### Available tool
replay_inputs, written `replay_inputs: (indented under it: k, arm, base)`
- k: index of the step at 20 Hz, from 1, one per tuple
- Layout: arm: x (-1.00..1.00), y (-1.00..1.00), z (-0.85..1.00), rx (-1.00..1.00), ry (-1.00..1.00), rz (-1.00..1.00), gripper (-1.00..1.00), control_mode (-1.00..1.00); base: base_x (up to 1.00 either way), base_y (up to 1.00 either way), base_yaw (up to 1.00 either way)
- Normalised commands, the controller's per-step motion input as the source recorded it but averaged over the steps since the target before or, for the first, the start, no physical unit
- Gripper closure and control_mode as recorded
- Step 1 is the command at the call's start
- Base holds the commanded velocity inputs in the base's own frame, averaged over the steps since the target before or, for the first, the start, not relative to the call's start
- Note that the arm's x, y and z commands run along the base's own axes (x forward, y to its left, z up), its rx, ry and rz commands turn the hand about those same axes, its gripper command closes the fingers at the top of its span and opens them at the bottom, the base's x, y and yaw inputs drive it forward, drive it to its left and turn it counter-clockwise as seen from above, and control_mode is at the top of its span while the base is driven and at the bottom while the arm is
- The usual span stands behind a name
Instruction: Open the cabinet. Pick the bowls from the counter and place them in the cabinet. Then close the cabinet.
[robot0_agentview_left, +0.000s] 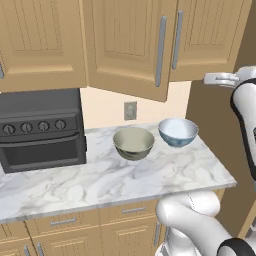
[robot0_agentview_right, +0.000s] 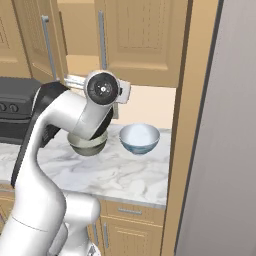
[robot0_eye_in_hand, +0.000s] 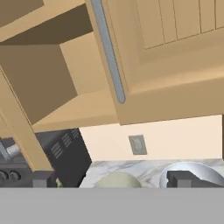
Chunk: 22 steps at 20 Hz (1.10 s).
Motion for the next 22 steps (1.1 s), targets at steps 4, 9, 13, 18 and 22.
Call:
replay_inputs:
  k: [4,9,13,18,22]
  arm:
    - [0.84,0.11,-0.01,0.00,0.09,0.00,-1.00,-1.00]
    - [0.75,0.34,0.00,-0.01,0.08,0.00,-1.00,-1.00]
    - [0.56,0.61,0.00,-0.08,0.00,-0.03,-1.00,-1.00]
    - [0.37,0.78,0.00,-0.04,-0.05,0.00,-1.00,-1.00]
    - [0.23,0.97,0.00,0.00,-0.11,0.00,-1.00,-1.00]
  base:
    - [0.00,0.00,0.00]
    - [0.00,0.00,0.00]
    - [0.00,0.00,0.00]
    - [0.00,0.00,0.00]
    - [0.00,0.00,0.00]
